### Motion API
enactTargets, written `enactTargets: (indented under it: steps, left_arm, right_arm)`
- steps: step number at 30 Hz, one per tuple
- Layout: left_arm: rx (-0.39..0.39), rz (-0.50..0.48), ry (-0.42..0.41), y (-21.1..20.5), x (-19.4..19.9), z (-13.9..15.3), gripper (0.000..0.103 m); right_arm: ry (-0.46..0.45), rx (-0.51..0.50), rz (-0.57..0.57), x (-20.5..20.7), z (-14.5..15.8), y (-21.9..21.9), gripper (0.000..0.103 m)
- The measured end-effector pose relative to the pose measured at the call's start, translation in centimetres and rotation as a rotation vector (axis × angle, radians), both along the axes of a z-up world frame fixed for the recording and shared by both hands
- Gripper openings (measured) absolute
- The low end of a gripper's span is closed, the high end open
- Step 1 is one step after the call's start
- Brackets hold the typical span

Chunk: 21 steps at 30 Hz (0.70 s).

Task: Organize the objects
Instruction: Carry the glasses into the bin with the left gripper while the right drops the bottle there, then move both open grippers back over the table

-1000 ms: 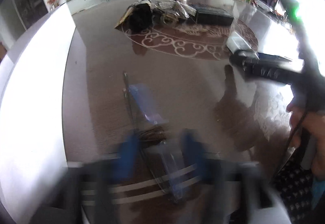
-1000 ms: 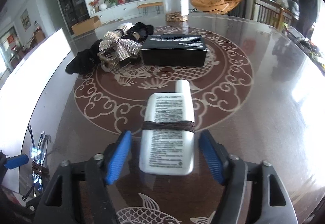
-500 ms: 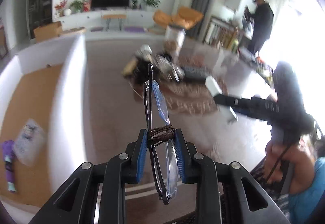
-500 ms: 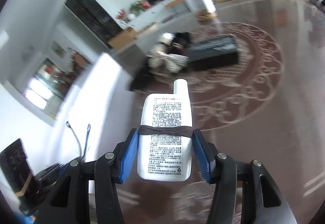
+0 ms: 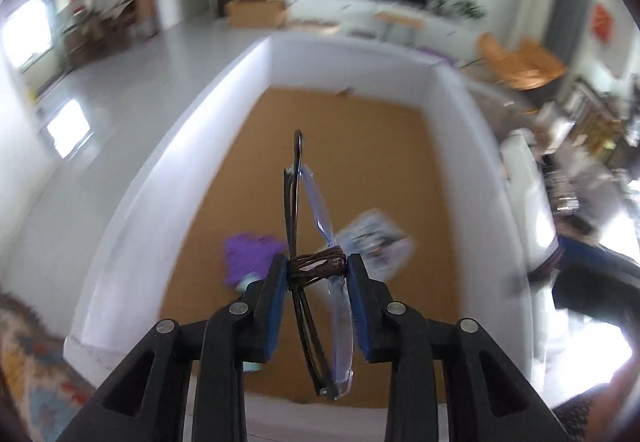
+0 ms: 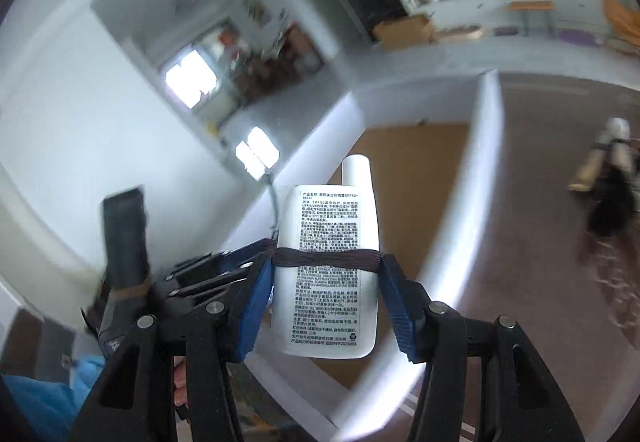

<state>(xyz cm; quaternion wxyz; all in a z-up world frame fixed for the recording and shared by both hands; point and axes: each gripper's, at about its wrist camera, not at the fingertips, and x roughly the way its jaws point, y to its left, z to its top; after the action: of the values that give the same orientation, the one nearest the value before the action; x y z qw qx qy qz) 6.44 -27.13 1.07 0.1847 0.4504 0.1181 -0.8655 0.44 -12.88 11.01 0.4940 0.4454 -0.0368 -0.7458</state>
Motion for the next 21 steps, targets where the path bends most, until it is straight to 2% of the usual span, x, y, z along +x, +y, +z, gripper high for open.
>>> enactTargets:
  steps: [1,2,3,5,8,11,13,14,15,18,21]
  left_arm:
    - [0.007,0.010,-0.007,-0.3,0.1,-0.3,0.034]
    - [0.015,0.011,-0.004,-0.3,0.2,-0.5,0.043]
    - [0.014,0.010,0.009,-0.1,0.4,-0.3,0.055]
    - [-0.016,-0.002,0.040,1.0,0.2,0.0,0.069]
    - [-0.048,-0.089,0.102,4.5,-0.4,1.8,0.069]
    - [-0.008,-0.232,0.171,9.1,-1.3,3.9,0.069]
    - [0.039,-0.357,0.197,13.7,-1.4,5.1,0.075]
    - [0.061,-0.411,0.198,15.8,-1.6,5.3,0.084]
    - [0.095,-0.476,0.198,18.4,-2.0,5.2,0.091]
    - [0.150,-0.580,0.169,23.7,-2.9,3.6,0.094]
    - [0.098,-0.597,0.105,27.7,-5.8,-0.7,0.094]
  right_arm:
    - [-0.023,0.019,0.013,0.1,-0.8,-1.0,0.064]
    - [-0.035,0.019,0.008,0.1,-1.2,-1.2,0.067]
    - [-0.041,0.005,-0.011,0.1,-1.5,-0.8,0.068]
    - [-0.029,-0.016,-0.050,0.0,-1.5,0.8,0.076]
    - [0.051,-0.025,-0.179,-0.9,-1.2,5.0,0.083]
    - [0.164,0.016,-0.384,-1.7,-1.9,11.4,0.094]
    - [0.193,0.096,-0.533,-2.6,-4.1,15.9,0.096]
    - [0.189,0.143,-0.586,-3.3,-5.4,17.6,0.096]
    - [0.181,0.194,-0.642,-3.8,-6.7,19.7,0.096]
    - [0.146,0.316,-0.793,-4.7,-9.9,25.7,0.096]
    - [0.119,0.371,-0.885,-5.1,-12.0,29.6,0.096]
